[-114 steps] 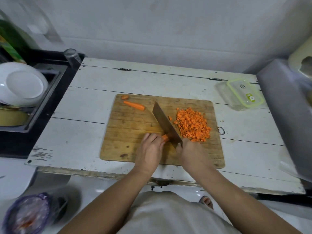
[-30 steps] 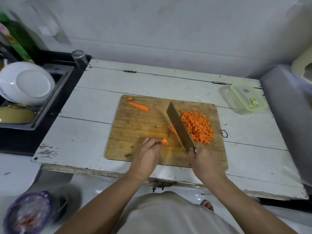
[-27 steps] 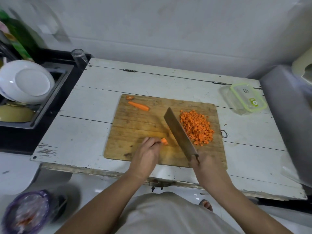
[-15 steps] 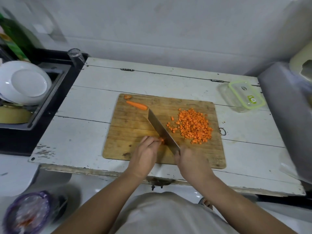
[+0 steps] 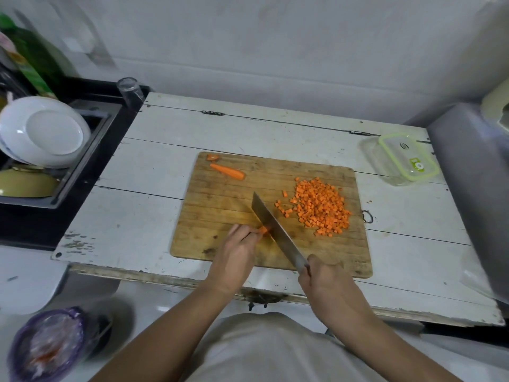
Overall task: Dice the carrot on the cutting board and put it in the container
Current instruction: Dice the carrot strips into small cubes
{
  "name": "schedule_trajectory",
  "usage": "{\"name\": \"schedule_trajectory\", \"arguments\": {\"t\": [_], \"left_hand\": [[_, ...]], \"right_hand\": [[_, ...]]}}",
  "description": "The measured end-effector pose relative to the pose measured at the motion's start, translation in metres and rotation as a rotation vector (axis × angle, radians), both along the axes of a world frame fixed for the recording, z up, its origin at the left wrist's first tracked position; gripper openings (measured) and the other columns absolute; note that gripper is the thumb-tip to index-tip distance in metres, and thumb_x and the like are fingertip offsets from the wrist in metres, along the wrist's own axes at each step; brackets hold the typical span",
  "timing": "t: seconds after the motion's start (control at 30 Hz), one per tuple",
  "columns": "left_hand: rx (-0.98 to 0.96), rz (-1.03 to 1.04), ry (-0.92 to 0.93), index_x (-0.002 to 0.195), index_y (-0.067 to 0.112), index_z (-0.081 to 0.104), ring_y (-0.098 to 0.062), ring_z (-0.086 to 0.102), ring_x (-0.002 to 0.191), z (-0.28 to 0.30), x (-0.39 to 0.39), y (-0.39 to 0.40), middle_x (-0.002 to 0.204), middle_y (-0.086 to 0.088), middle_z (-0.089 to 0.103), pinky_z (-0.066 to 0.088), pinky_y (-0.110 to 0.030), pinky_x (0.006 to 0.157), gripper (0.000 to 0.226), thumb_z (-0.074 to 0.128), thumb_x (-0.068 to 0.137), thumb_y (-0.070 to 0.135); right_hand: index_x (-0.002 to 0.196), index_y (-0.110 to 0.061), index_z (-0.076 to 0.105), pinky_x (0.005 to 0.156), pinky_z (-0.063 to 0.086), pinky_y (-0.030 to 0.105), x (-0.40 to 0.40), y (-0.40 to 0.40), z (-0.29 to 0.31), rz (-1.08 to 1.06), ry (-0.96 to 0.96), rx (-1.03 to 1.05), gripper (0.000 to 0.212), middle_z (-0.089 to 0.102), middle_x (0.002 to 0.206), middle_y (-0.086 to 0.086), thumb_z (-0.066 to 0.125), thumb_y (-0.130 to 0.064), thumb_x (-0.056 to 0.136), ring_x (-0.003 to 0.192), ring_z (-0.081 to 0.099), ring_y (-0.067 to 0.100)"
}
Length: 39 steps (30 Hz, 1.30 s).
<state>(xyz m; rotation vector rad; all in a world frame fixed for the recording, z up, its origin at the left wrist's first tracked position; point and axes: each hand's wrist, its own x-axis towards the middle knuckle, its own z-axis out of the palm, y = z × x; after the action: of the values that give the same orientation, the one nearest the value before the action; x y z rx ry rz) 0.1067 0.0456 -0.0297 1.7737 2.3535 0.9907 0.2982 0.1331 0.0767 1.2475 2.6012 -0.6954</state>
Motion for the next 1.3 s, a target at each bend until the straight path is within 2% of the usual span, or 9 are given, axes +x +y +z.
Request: {"name": "schedule_trajectory", "arguments": {"t": [0.07, 0.17, 0.23, 0.37, 0.57, 0.73, 0.93, 1.1, 1.3], "left_hand": [[-0.008, 0.007, -0.005, 0.114, 0.006, 0.076, -0.020, 0.061, 0.097, 0.002, -0.001, 0.001, 0.102, -0.003, 0.067, 0.057, -0.033, 0.082, 0.032, 0.069, 0.087, -0.010], [-0.012, 0.004, -0.014, 0.114, 0.003, 0.075, -0.021, 0.060, 0.098, 0.003, 0.000, -0.001, 0.103, -0.004, 0.067, 0.058, -0.035, 0.081, 0.034, 0.068, 0.085, -0.012], [-0.014, -0.007, -0.032, 0.121, 0.004, 0.073, -0.021, 0.060, 0.101, 0.004, 0.000, -0.004, 0.108, -0.004, 0.066, 0.058, -0.035, 0.083, 0.044, 0.069, 0.082, -0.015], [-0.024, 0.008, -0.065, 0.126, 0.007, 0.070, -0.019, 0.057, 0.102, 0.002, -0.001, -0.007, 0.111, -0.003, 0.064, 0.058, -0.032, 0.084, 0.053, 0.072, 0.079, -0.016], [-0.012, 0.034, -0.085, 0.111, 0.006, 0.077, -0.018, 0.059, 0.095, 0.003, -0.001, -0.006, 0.101, -0.002, 0.067, 0.058, -0.033, 0.078, 0.035, 0.073, 0.082, -0.014], [-0.019, 0.032, -0.043, 0.106, 0.005, 0.078, -0.019, 0.059, 0.091, 0.005, -0.003, -0.003, 0.098, -0.002, 0.068, 0.058, -0.033, 0.076, 0.033, 0.070, 0.081, -0.015], [-0.049, 0.020, -0.054, 0.117, 0.008, 0.076, -0.017, 0.056, 0.099, 0.006, -0.002, -0.009, 0.106, 0.001, 0.067, 0.057, -0.030, 0.084, 0.045, 0.072, 0.079, -0.016], [-0.045, 0.054, -0.087, 0.110, 0.008, 0.078, -0.018, 0.057, 0.095, 0.007, -0.002, -0.007, 0.100, -0.001, 0.067, 0.058, -0.032, 0.079, 0.042, 0.072, 0.077, -0.018], [-0.039, 0.045, -0.074, 0.117, 0.006, 0.076, -0.020, 0.059, 0.097, 0.005, -0.002, -0.006, 0.102, -0.003, 0.068, 0.058, -0.036, 0.077, 0.043, 0.070, 0.081, -0.016]], "right_hand": [[0.088, -0.019, 0.052, 0.043, 0.025, 0.025, -0.015, 0.002, -0.003, 0.018, -0.017, 0.017, 0.022, 0.051, 0.063, -0.002, 0.043, -0.030, 0.105, 0.056, 0.048, 0.018], [0.097, -0.018, 0.057, 0.051, 0.047, 0.034, -0.045, 0.012, -0.007, -0.009, -0.005, 0.027, 0.020, 0.055, 0.067, -0.002, 0.043, -0.030, 0.104, 0.061, 0.057, 0.023], [0.100, -0.019, 0.057, 0.055, 0.054, 0.039, -0.050, 0.018, -0.007, -0.040, 0.041, 0.014, 0.019, 0.058, 0.069, -0.001, 0.043, -0.032, 0.104, 0.061, 0.060, 0.023], [0.103, -0.018, 0.059, 0.057, 0.050, 0.039, -0.024, 0.019, 0.002, -0.087, 0.085, 0.023, 0.022, 0.062, 0.072, 0.001, 0.042, -0.032, 0.105, 0.065, 0.061, 0.023], [0.082, -0.024, 0.046, 0.052, 0.039, 0.038, -0.001, -0.002, 0.005, -0.005, 0.036, -0.008, 0.023, 0.056, 0.063, -0.001, 0.046, -0.034, 0.103, 0.059, 0.056, 0.023], [0.090, -0.017, 0.055, 0.052, 0.036, 0.035, -0.024, 0.000, -0.006, 0.047, -0.034, 0.061, 0.021, 0.059, 0.069, 0.003, 0.044, -0.028, 0.104, 0.064, 0.060, 0.028], [0.108, -0.017, 0.059, 0.045, 0.036, 0.031, -0.043, 0.025, -0.001, -0.079, 0.044, 0.023, 0.021, 0.055, 0.069, -0.003, 0.042, -0.030, 0.106, 0.057, 0.054, 0.015], [0.083, -0.023, 0.049, 0.057, 0.047, 0.041, -0.010, 0.016, 0.008, -0.008, 0.093, 0.040, 0.021, 0.054, 0.064, -0.003, 0.049, -0.028, 0.103, 0.060, 0.056, 0.021], [0.084, -0.021, 0.046, 0.043, 0.028, 0.029, -0.004, -0.005, 0.001, 0.029, 0.017, -0.018, 0.022, 0.054, 0.063, 0.000, 0.046, -0.029, 0.104, 0.054, 0.050, 0.019]]}}
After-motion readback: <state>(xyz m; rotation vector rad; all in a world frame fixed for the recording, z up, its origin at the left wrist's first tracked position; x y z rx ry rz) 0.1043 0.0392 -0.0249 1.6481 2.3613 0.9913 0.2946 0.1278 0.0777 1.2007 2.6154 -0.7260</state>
